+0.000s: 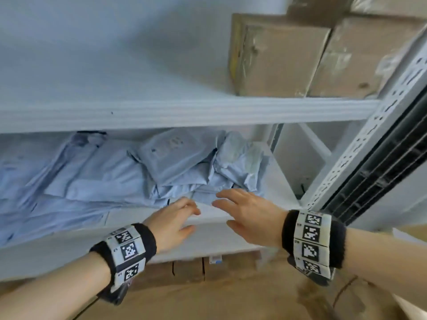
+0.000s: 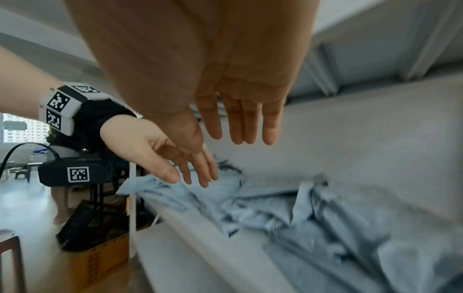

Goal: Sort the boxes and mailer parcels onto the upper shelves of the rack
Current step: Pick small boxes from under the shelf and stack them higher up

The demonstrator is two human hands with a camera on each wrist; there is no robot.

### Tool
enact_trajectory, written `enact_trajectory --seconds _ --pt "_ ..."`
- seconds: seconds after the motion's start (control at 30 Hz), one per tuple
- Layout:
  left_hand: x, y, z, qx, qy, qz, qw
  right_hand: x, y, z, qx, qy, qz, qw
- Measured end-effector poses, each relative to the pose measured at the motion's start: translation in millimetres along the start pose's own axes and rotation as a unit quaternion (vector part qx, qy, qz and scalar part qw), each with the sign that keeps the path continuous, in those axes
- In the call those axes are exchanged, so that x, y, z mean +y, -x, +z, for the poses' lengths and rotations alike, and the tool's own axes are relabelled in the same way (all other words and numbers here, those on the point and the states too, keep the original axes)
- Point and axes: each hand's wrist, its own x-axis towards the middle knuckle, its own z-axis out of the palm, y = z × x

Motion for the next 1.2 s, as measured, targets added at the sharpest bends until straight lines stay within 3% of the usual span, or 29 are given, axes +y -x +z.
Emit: enact_trajectory --seconds 0.27,0.5,0.67,0.8,1.2 --pt "29.0 9.8 -149.4 0.126 -0.04 0.094 0.987 -9.4 7.6 -142.6 0.135 0.062 0.047 0.988" --pt "59.8 -5.0 -214.3 0.217 -0.033 0.123 0.968 9.2 30.3 -216.3 0.239 0.071 0.141 0.958" --pt "89.4 -27.3 -234.4 0.239 -0.058 0.153 0.957 42.5 43.9 -235.5 0.29 -0.004 0.257 0.922" --pt "108.1 -51.6 -244.0 0.262 -0.08 0.157 0.949 70.8 46.4 -234.1 0.284 -0.053 0.331 0.898" --pt "99.6 -93.3 -253.5 0.272 -0.04 0.132 0.952 95.3 20.4 -206.4 0.27 -0.194 0.343 0.879"
